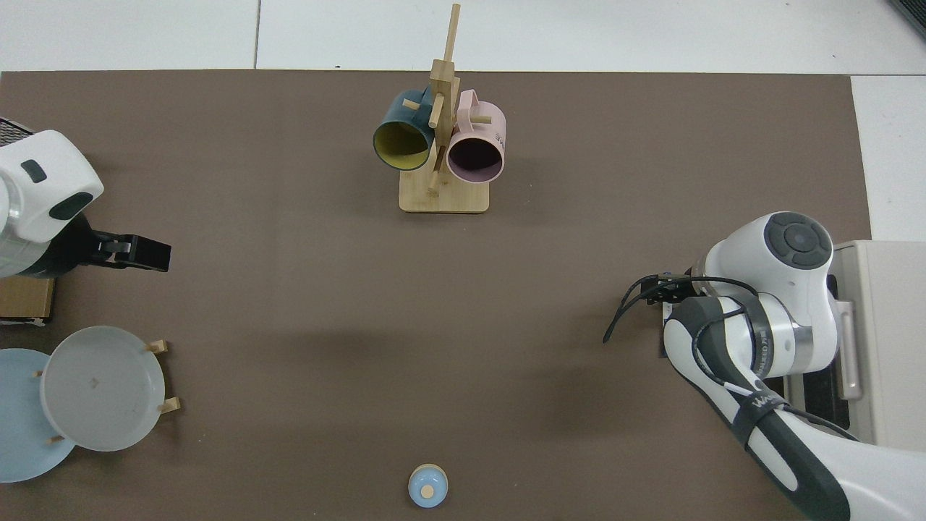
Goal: Put markers into pen holder
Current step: 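Reach the right gripper down to the blue marker and grasp it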
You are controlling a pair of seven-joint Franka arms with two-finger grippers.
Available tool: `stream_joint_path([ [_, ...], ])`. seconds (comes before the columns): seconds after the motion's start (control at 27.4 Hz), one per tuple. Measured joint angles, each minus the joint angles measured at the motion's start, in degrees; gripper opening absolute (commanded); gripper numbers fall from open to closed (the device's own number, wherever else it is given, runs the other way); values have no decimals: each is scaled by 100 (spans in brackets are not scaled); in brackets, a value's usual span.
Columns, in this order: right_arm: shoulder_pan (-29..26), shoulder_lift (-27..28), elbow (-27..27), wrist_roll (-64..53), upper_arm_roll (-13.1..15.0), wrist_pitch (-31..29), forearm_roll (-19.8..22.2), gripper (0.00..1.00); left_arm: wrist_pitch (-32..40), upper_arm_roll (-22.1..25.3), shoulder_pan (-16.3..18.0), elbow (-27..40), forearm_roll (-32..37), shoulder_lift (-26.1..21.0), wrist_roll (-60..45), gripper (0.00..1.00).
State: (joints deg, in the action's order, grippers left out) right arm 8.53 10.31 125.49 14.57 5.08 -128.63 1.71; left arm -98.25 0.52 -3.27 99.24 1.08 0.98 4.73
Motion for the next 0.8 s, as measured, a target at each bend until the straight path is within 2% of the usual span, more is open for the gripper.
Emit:
stream_joint_path([
  [0.18,0,103,17,-6,0,-310,0,99,0,0,0,0,0,0,0,100],
  [0.29,-1,148,18,-7,2,-355,0,89,0,0,0,1,0,0,1,100],
  [0.4,-1,160,18,-8,3,-374,0,72,0,0,0,1,0,1,1,100],
  [0.47,-1,160,18,-9,3,-378,0,56,0,0,0,2,0,1,1,100],
  [0.55,-1,160,18,-15,3,-381,0,48,2,0,0,2,0,1,1,100],
  [0.66,0,152,2,-65,-4,-396,0,28,2,0,0,2,0,1,2,100],
  [0.73,0,148,-8,-109,-5,-396,0,6,2,-1,0,3,0,1,3,100],
  [0.77,-1,147,-12,-130,-4,-396,0,0,2,-1,0,3,0,1,3,100],
  [0.8,-1,147,-14,-141,-4,-396,0,0,2,-1,0,3,0,1,3,100],
])
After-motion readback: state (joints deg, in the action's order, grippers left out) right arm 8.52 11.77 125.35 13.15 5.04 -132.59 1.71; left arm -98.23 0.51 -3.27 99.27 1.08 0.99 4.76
